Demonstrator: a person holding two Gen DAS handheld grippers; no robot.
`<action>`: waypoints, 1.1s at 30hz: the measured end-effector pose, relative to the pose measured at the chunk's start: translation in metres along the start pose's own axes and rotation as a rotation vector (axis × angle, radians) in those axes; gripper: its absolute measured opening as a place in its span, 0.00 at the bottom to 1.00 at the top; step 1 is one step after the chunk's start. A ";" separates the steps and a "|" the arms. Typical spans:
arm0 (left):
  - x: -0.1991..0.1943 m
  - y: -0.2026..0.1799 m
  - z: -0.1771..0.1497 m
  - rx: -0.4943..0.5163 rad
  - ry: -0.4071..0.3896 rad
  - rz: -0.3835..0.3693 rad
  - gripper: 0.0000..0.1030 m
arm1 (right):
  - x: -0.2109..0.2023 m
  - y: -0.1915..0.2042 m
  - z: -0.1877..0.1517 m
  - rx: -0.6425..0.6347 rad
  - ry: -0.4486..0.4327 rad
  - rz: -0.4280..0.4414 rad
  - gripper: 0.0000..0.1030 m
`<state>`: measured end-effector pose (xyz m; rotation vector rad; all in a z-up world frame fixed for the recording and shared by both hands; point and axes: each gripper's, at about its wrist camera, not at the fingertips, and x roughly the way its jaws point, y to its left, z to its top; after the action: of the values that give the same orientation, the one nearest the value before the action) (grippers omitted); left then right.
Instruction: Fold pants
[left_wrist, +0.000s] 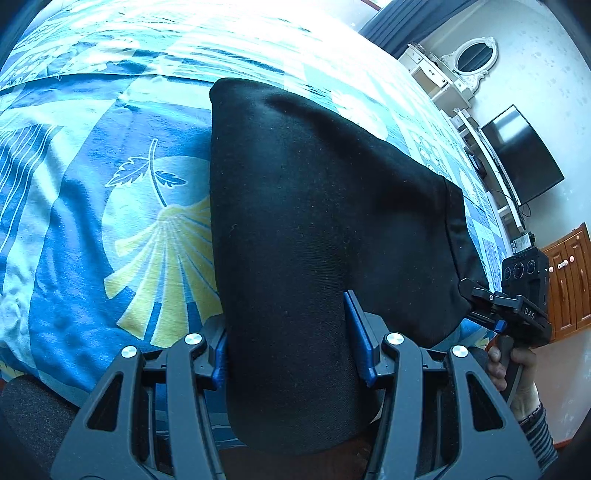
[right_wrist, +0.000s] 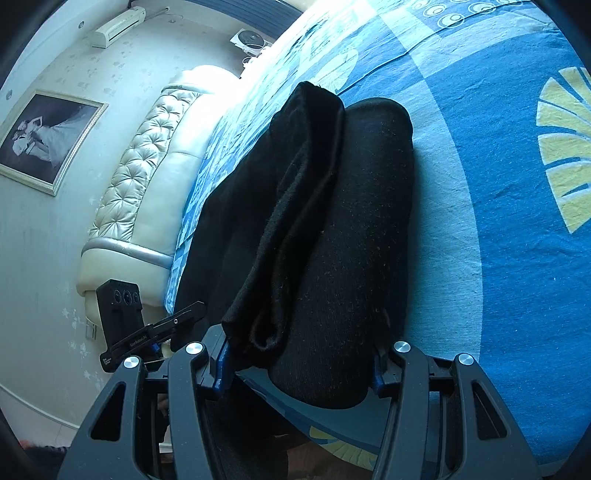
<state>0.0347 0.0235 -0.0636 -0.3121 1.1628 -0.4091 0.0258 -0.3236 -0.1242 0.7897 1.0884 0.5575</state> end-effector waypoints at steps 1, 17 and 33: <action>0.000 0.001 -0.002 0.001 -0.001 -0.002 0.50 | -0.001 -0.003 0.000 0.002 0.000 0.003 0.53; 0.001 -0.002 -0.009 0.032 -0.037 0.011 0.53 | -0.004 -0.008 -0.005 0.002 -0.023 0.029 0.53; 0.006 0.009 -0.010 0.022 -0.054 -0.017 0.64 | -0.005 -0.011 -0.005 0.012 -0.035 0.058 0.57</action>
<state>0.0292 0.0284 -0.0764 -0.3121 1.1031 -0.4265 0.0195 -0.3327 -0.1309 0.8406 1.0403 0.5850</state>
